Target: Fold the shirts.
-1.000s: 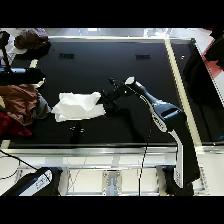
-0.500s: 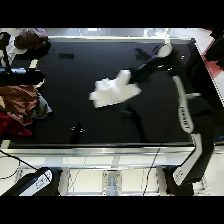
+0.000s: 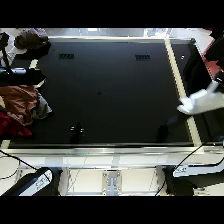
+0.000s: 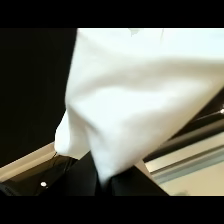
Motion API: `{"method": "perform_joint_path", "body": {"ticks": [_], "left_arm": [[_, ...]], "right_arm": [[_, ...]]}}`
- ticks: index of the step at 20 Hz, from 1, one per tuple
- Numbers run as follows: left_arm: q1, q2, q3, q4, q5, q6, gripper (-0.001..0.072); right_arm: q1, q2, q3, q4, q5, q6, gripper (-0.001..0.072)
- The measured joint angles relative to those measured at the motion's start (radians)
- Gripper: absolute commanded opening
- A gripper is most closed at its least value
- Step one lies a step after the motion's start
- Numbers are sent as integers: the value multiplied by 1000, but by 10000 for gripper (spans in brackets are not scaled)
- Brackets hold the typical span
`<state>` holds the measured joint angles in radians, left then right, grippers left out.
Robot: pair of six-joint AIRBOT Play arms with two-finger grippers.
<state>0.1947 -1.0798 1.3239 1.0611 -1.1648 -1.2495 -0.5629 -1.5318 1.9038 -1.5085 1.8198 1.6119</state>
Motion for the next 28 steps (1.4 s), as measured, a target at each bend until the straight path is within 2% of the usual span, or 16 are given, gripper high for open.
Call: {"method": "perform_joint_path", "body": {"ticks": [5, 6, 8, 9, 12, 15, 18, 20, 23, 25, 28], "left_arm": [[0, 0, 0, 0, 0, -9, 10], [0, 0, 0, 0, 0, -19, 10], [0, 0, 0, 0, 0, -34, 10], [0, 0, 0, 0, 0, -39, 10], [0, 0, 0, 0, 0, -51, 10], [0, 0, 0, 0, 0, -53, 10], [0, 0, 0, 0, 0, -56, 10], [0, 0, 0, 0, 0, -56, 11], [0, 0, 0, 0, 0, -56, 11], [0, 0, 0, 0, 0, -56, 11], [0, 0, 0, 0, 0, -56, 10]], "right_arm": [[-211, 29, -203, -26, 13, -6, 19], [-237, 30, -251, -29, 13, -9, 104], [-276, 33, -334, -35, 21, -12, 432], [-290, 35, -362, -36, 18, -13, 458], [-313, 60, -383, -37, 21, -14, 457], [-322, 92, -289, 4, 18, -3, 452], [-304, 124, -154, 160, -24, 3, 450], [-250, 143, -88, 322, -76, -13, 450], [-68, 156, -40, 502, -134, -80, 451], [100, 156, -27, 524, -179, -114, 451], [358, 145, -18, 468, -267, -139, 451]]}}
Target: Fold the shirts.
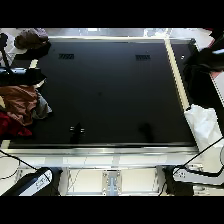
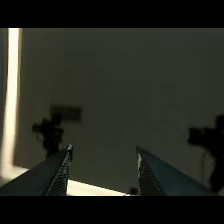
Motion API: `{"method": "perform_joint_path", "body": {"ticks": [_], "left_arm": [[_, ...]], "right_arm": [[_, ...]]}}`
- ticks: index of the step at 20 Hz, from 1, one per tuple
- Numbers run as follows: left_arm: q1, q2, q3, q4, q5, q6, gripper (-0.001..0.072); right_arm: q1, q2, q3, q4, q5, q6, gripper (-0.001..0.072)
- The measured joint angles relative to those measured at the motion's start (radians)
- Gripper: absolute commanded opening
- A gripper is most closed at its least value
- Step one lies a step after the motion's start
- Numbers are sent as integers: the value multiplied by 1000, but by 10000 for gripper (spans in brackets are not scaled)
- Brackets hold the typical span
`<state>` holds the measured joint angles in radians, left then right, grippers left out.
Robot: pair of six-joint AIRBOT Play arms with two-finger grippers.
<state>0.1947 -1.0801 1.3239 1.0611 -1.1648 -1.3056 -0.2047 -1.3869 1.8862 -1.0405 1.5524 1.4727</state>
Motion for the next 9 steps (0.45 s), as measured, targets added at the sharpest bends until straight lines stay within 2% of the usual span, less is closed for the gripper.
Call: {"method": "perform_joint_path", "body": {"ticks": [4, 9], "left_arm": [[0, 0, 0, 0, 0, 0, 11], [0, 0, 0, 0, 0, 0, 11]], "right_arm": [[242, -33, 4, -117, -96, 5, 451], [365, -71, 6, -166, -75, 48, 451]]}}
